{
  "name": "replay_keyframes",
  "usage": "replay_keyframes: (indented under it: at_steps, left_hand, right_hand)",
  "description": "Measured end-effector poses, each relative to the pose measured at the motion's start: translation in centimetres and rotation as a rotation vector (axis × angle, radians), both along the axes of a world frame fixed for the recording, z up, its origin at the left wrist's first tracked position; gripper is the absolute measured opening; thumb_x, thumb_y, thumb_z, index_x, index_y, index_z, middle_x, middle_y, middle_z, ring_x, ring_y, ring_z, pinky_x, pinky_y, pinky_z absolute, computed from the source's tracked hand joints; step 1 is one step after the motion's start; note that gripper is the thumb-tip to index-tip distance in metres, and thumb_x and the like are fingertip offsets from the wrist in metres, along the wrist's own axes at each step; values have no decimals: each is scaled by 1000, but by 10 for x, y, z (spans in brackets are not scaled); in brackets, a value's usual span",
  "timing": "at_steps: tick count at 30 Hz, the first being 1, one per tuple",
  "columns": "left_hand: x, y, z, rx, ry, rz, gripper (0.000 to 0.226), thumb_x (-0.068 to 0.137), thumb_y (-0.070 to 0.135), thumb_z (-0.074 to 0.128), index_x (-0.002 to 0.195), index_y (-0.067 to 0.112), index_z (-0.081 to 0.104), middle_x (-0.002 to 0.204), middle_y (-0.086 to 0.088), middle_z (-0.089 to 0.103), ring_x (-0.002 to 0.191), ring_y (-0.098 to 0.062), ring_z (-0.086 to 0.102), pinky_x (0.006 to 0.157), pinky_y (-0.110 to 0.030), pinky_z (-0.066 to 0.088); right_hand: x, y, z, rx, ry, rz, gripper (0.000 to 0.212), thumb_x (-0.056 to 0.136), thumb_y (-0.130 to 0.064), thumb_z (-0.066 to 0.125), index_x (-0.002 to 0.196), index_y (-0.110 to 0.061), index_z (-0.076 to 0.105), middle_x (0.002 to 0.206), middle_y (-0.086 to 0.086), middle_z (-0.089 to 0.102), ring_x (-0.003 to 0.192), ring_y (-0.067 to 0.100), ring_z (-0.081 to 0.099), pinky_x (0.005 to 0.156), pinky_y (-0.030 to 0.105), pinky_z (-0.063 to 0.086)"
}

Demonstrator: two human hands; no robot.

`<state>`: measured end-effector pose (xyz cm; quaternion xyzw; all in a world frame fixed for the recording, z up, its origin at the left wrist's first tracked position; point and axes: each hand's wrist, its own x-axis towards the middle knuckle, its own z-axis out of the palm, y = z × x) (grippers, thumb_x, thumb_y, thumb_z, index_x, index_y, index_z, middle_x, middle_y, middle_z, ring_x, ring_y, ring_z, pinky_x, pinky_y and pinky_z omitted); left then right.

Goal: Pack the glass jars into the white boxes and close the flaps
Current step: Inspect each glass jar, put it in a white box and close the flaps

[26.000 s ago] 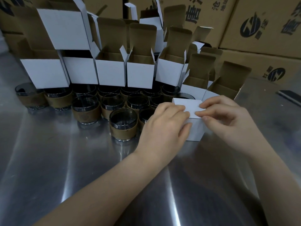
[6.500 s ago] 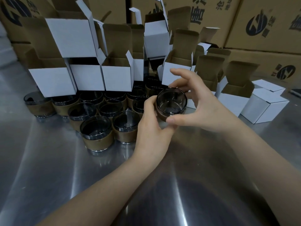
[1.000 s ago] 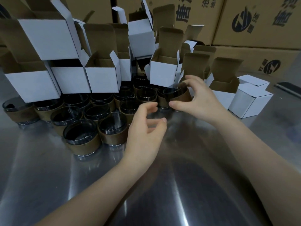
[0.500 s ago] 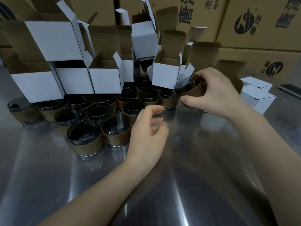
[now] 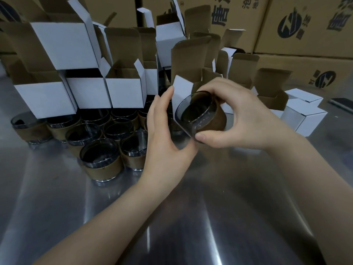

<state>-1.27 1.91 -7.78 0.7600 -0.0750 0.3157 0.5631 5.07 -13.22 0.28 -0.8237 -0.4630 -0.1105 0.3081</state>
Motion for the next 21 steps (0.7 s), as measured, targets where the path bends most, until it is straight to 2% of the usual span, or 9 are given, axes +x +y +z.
replay_keyframes:
  at_steps: [3,7,9,11,12,13,15,18,21]
  left_hand:
    - [-1,0,3,-14,20,-34,95,71,38,78,144,54,19,161,0,15,149,-17,18,116,-49,31]
    - [-1,0,3,9,25,-27,105,67,42,83,145,56,15,161,7,10,149,-9,13,117,-47,30]
    - [0,2,1,25,18,-14,109,66,36,87,144,56,14,154,8,17,142,4,21,115,-28,33]
    - [2,4,-2,43,19,8,108,66,29,89,141,58,16,140,15,24,124,22,28,101,-4,34]
    - [2,4,-3,40,21,17,105,66,27,89,137,60,20,134,20,25,118,25,30,96,0,34]
    - [3,3,-3,33,26,29,100,65,28,89,133,63,24,130,23,25,116,25,31,94,-1,37]
    - [2,1,-4,32,45,58,90,63,34,87,129,60,32,131,20,29,123,14,36,97,-13,43]
    - [3,1,-5,39,74,53,90,64,30,88,130,48,29,140,9,35,131,-10,41,103,-36,47]
    - [4,1,-7,63,84,63,92,63,28,89,127,48,25,140,9,36,132,-13,41,105,-39,46]
  right_hand:
    - [-4,-1,3,-11,120,74,55,63,-53,66,110,-24,58,104,-7,58,103,8,56,85,19,49]
    - [-6,-5,7,4,287,152,54,63,-49,68,110,-24,59,101,-9,61,102,12,60,86,27,52]
    - [-6,-6,8,-20,315,183,53,64,-48,68,110,-23,60,101,-8,62,102,14,61,87,30,53]
    - [-5,-6,8,-27,334,200,52,66,-47,68,111,-21,61,102,-6,63,102,17,61,87,34,54]
    - [-5,-5,7,2,353,211,51,67,-46,68,111,-20,62,102,-4,64,102,17,62,86,34,54]
    - [-4,-5,7,52,378,219,50,68,-44,68,110,-19,62,101,-3,64,100,16,62,84,32,53]
    - [-3,-4,4,162,417,207,47,68,-43,67,108,-18,64,99,-2,64,98,14,62,82,27,50]
    - [-1,-2,2,273,424,120,45,69,-47,66,108,-23,65,92,-3,65,88,14,64,69,35,54]
    - [1,0,0,355,399,25,43,71,-49,69,110,-32,64,92,-13,68,71,2,63,57,29,54]
